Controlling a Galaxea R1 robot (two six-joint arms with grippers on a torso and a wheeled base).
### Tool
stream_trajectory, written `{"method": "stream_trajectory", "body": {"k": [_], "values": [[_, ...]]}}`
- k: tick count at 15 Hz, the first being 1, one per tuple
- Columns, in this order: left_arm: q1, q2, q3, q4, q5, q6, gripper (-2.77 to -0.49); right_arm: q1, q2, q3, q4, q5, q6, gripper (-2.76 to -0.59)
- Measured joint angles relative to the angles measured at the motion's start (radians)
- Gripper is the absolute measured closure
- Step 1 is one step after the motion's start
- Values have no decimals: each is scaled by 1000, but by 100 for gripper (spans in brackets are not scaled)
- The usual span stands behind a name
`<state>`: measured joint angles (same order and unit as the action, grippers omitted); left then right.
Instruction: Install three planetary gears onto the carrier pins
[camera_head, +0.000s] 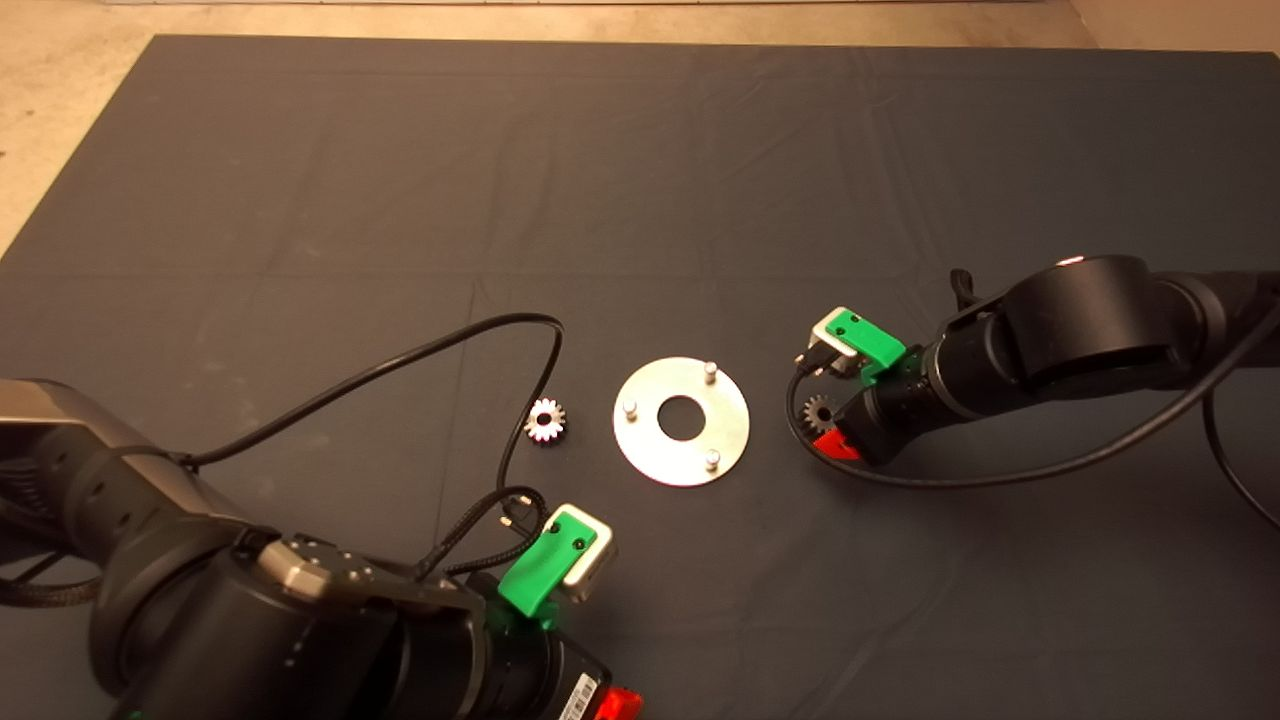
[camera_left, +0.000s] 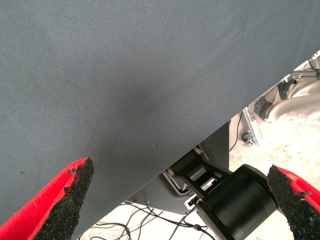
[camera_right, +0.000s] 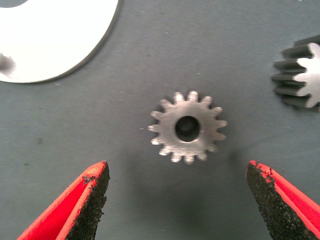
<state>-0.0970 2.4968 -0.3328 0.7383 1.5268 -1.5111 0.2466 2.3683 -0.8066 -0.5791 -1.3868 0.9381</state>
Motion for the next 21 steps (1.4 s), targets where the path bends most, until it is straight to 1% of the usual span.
{"method": "stream_trajectory", "body": {"k": [4, 8, 11, 15, 18, 19, 20, 21], "values": [[0, 0, 0, 0, 0, 0, -250, 0, 0, -20, 0, -1, -25, -202], [0, 0, 0, 0, 0, 0, -250, -1, 1, -45, 0, -1, -26, -202], [0, 0, 0, 0, 0, 0, -250, -19, 21, -73, 0, 0, -27, -202], [0, 0, 0, 0, 0, 0, -250, -19, 43, -85, 0, 0, -27, -202], [0, 0, 0, 0, 0, 0, -250, -19, 49, -99, 0, 0, -29, -199], [0, 0, 0, 0, 0, 0, -250, -20, 50, -103, 0, 0, -36, -199], [0, 0, 0, 0, 0, 0, -250, -19, 51, -104, 0, 0, -37, -189], [0, 0, 0, 0, 0, 0, -250, -20, 51, -104, 0, 0, -37, -185]]}}
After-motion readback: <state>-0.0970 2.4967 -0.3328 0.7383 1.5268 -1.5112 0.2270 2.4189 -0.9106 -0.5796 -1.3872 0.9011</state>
